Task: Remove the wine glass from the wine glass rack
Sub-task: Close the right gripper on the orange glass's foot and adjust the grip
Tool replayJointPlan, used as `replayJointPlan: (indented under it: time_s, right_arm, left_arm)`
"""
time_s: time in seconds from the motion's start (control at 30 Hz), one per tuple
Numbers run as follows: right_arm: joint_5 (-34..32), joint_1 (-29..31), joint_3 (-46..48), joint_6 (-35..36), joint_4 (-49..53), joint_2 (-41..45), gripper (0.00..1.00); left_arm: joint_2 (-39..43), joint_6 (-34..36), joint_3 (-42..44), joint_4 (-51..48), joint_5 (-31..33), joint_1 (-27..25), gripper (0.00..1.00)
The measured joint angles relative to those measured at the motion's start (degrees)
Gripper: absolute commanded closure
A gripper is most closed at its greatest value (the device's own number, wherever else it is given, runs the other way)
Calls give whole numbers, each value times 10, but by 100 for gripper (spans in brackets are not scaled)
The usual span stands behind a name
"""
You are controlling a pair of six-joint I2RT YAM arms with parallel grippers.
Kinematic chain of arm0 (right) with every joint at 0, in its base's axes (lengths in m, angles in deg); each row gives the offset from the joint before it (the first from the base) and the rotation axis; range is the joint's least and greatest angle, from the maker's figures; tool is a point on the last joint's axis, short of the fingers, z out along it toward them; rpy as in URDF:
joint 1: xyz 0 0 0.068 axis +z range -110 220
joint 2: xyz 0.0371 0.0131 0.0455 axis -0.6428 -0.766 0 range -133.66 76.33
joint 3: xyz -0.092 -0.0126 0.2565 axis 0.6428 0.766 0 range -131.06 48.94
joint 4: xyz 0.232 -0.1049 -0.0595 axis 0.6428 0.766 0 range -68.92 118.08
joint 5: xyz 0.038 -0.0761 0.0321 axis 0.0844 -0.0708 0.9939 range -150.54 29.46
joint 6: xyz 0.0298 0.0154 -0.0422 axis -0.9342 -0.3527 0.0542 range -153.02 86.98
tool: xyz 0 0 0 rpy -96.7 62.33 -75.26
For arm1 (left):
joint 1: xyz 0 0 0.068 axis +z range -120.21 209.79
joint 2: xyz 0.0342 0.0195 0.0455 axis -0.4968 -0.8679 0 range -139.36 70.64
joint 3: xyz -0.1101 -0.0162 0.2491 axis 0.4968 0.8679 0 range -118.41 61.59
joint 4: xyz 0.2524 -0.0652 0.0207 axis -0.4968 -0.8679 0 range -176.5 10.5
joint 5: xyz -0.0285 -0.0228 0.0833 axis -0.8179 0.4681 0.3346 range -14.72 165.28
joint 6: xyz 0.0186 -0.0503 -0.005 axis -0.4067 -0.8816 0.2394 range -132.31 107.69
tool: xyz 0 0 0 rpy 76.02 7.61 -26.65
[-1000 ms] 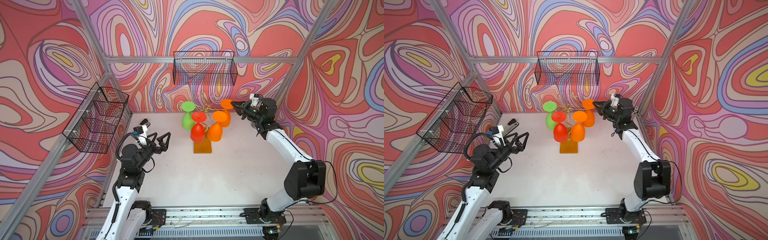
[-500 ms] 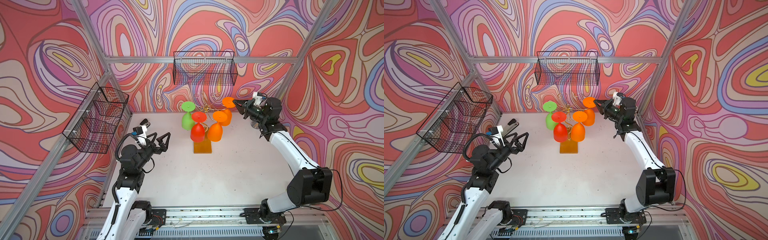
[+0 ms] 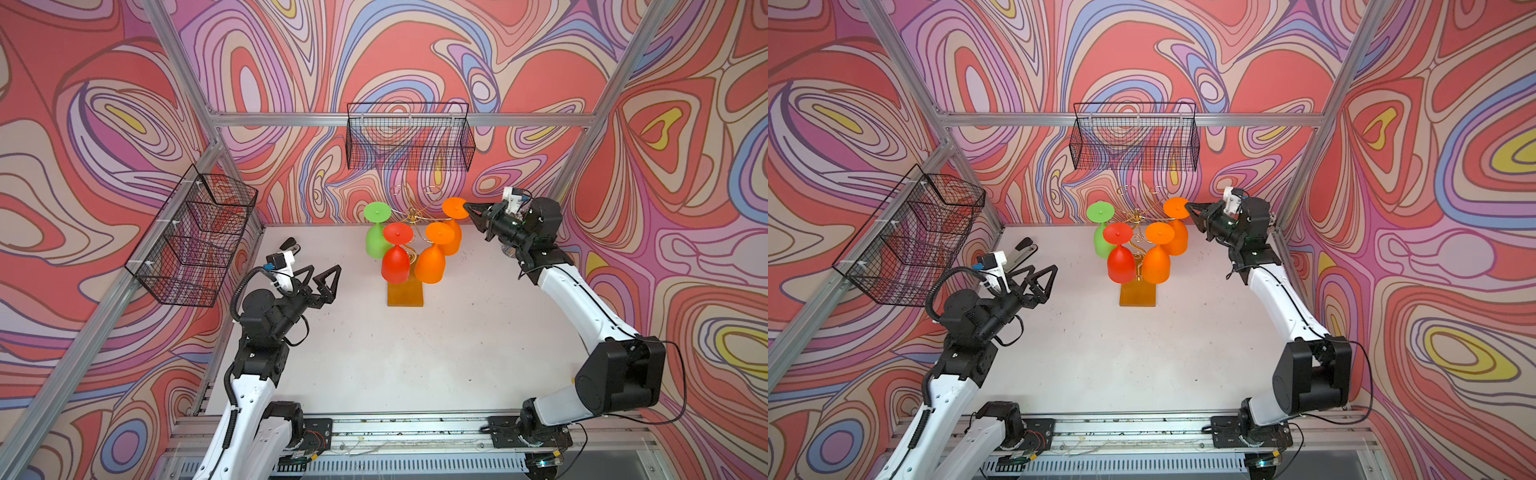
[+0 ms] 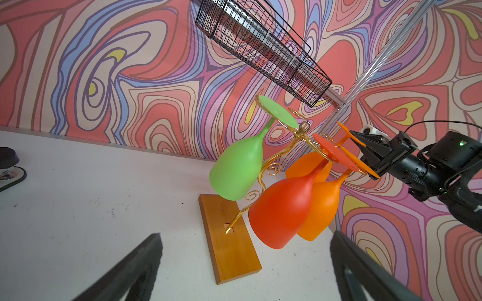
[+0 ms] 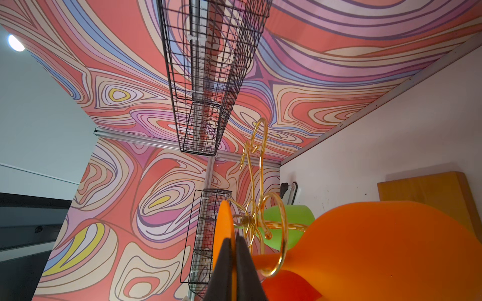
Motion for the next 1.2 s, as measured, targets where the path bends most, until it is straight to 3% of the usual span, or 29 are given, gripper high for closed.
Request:
replayJointPlan:
  time_s: [1.2]
  right_arm:
    - [-11,25,-76,3,-13,-92,100]
  left_arm:
    - [-1,2,0,0,2,0,0]
